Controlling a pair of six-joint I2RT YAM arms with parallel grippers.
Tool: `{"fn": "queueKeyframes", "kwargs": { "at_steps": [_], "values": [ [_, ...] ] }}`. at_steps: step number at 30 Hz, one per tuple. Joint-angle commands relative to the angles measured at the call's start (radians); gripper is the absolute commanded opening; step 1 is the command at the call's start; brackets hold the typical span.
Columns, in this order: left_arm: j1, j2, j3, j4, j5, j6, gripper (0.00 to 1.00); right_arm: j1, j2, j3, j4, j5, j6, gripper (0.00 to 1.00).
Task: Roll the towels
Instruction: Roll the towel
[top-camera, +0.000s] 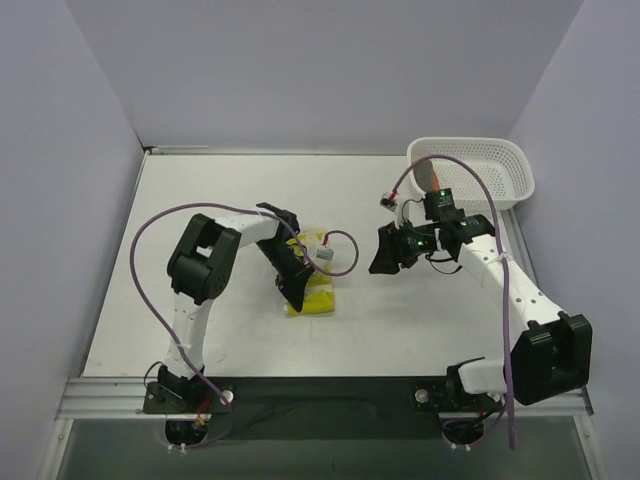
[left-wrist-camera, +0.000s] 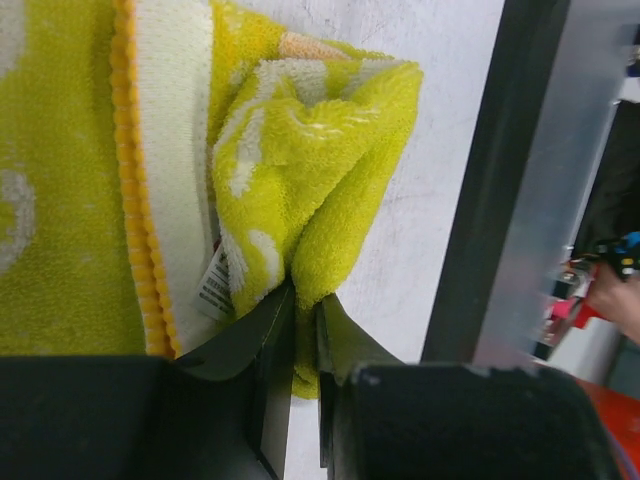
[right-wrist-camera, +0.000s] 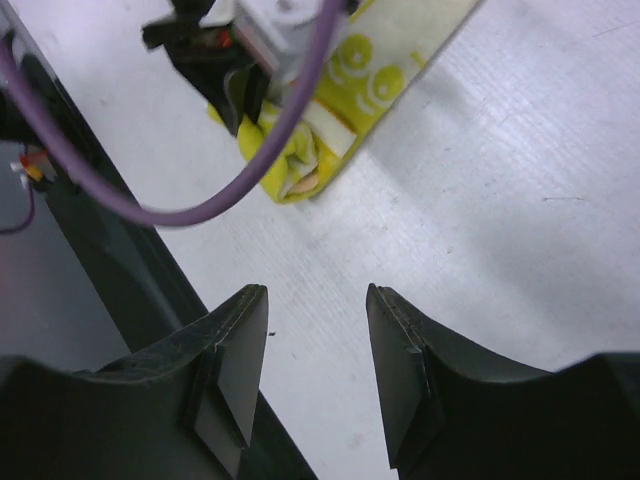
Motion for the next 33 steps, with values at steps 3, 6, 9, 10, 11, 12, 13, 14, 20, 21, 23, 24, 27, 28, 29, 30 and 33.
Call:
{"fn": "queueKeyframes", "kwargs": {
  "at_steps": [3, 6, 9, 10, 11, 12, 13, 14, 20, 21, 23, 24, 27, 28, 29, 30, 33],
  "values": [
    [0.019, 0.151, 0.071, -0.086, -0.076, 0.015, 0.02, 0.138, -0.108, -0.042, -0.151, 0.026, -0.211, 0.43],
    [0.025, 0.21, 0.094, -0.116, -0.092, 0.02, 0.03, 0.181, -0.138, -0.043, -0.152, 0.068, -0.202, 0.46],
    [0.033, 0.236, 0.108, -0.126, -0.1, 0.02, 0.03, 0.221, -0.127, -0.005, -0.155, 0.077, -0.199, 0.48],
    [0.036, 0.251, 0.127, -0.132, -0.102, 0.021, 0.03, 0.274, -0.112, 0.009, -0.158, 0.088, -0.2, 0.49],
    [0.042, 0.259, 0.134, -0.15, -0.102, 0.024, 0.04, 0.31, -0.099, 0.033, -0.157, 0.143, -0.2, 0.5],
    [0.045, 0.268, 0.144, -0.159, -0.102, 0.032, 0.04, 0.346, -0.087, 0.041, -0.143, 0.181, -0.216, 0.51],
    [0.048, 0.285, 0.159, -0.17, -0.102, 0.038, 0.04, 0.444, -0.052, 0.047, -0.132, 0.241, -0.226, 0.52],
    [0.054, 0.291, 0.165, -0.189, -0.103, 0.047, 0.04, 0.487, -0.032, 0.05, -0.12, 0.332, -0.248, 0.53],
    [0.085, 0.314, 0.18, -0.21, -0.108, 0.061, 0.06, 0.728, 0.143, 0.038, 0.071, 0.54, -0.315, 0.59],
    [0.088, 0.313, 0.18, -0.212, -0.108, 0.063, 0.06, 0.742, 0.164, 0.038, 0.123, 0.568, -0.322, 0.6],
    [0.092, 0.313, 0.179, -0.212, -0.105, 0.067, 0.07, 0.768, 0.227, 0.047, 0.168, 0.596, -0.334, 0.63],
    [0.096, 0.313, 0.177, -0.213, -0.105, 0.067, 0.07, 0.782, 0.243, 0.052, 0.209, 0.603, -0.337, 0.63],
    [0.094, 0.313, 0.179, -0.213, -0.099, 0.069, 0.07, 0.79, 0.286, 0.046, 0.289, 0.605, -0.352, 0.64],
    [0.094, 0.313, 0.179, -0.213, -0.099, 0.07, 0.07, 0.79, 0.301, 0.041, 0.306, 0.608, -0.36, 0.64],
    [0.094, 0.31, 0.179, -0.213, -0.099, 0.073, 0.07, 0.79, 0.31, 0.032, 0.322, 0.606, -0.38, 0.64],
    [0.094, 0.31, 0.179, -0.212, -0.099, 0.073, 0.07, 0.792, 0.316, 0.027, 0.343, 0.605, -0.392, 0.64],
    [0.099, 0.313, 0.18, -0.212, -0.097, 0.075, 0.08, 0.79, 0.352, 0.013, 0.354, 0.588, -0.42, 0.63]
  ]
}}
